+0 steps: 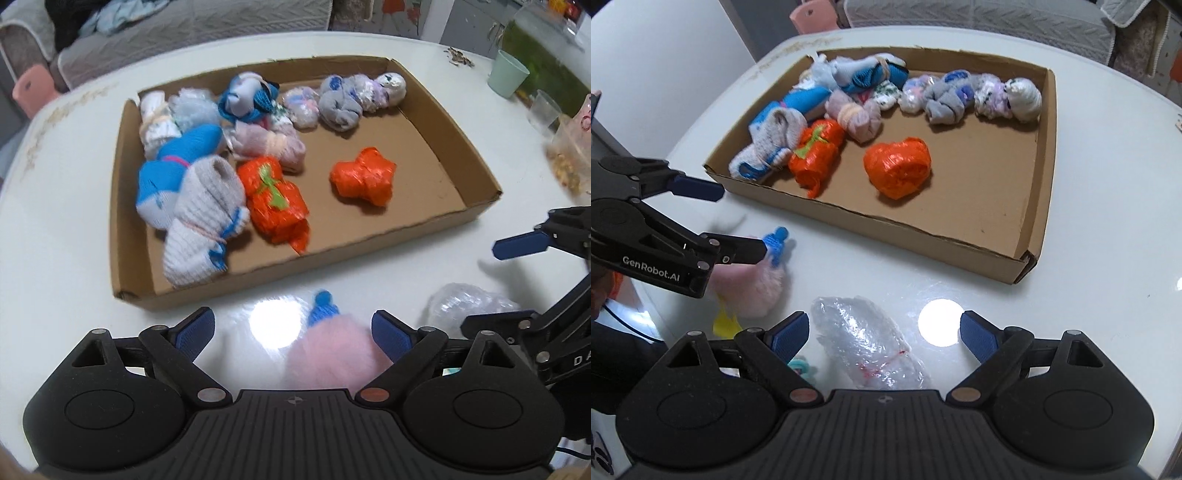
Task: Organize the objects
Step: 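Grasp the pink pompom with left tool while right tool grasps clear plastic bundle, then carry the pink pompom and plastic bundle over the tray with both tools, then lower the pompom and plastic bundle into the tray, opening both tools, then grasp a striped white bundle with left tool while right tool grasps another, then carry both striped teal-banded bundles over the tray with both tools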
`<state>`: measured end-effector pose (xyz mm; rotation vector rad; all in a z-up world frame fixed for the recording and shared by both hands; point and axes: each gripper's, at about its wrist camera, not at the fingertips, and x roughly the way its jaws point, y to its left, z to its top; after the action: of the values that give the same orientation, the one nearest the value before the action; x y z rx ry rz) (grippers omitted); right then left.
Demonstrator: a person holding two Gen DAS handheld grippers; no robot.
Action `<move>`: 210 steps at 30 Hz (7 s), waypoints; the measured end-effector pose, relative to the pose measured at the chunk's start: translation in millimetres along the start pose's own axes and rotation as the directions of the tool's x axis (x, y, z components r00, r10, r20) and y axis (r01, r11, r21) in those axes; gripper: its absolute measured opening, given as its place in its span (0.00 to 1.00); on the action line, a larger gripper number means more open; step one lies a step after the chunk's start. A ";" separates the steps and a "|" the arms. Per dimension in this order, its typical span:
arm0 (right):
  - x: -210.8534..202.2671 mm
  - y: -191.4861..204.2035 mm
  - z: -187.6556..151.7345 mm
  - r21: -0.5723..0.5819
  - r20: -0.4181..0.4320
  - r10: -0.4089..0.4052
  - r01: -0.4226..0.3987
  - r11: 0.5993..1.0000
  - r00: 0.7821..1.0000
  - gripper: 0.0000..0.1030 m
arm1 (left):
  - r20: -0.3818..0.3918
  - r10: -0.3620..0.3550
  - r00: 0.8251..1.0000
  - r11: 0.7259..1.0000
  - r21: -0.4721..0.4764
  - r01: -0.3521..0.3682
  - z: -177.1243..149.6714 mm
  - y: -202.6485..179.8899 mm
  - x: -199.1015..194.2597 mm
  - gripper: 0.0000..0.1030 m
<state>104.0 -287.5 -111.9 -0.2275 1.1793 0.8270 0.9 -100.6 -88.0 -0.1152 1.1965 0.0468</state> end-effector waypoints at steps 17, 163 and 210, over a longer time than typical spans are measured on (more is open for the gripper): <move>12.5 7.7 -8.1 -0.102 -0.077 -0.025 0.017 0.995 0.997 0.39 | -0.078 0.029 0.997 0.998 0.054 -0.024 -24.2 -8.0 21.6 0.56; 16.6 48.9 -13.4 -0.191 -0.080 0.042 -0.057 0.980 0.996 0.62 | 0.186 0.059 0.981 0.988 0.131 -0.084 -123.3 -117.3 -5.5 0.86; -20.9 -23.3 -26.4 0.021 -0.043 0.019 -0.019 1.000 0.999 0.22 | 0.214 0.125 0.969 0.990 0.032 -0.135 -77.2 -52.7 -27.0 0.66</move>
<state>97.8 -327.9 -109.9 -0.2182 1.2315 0.8296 -75.3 -161.1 -87.3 0.0095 0.9905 0.1431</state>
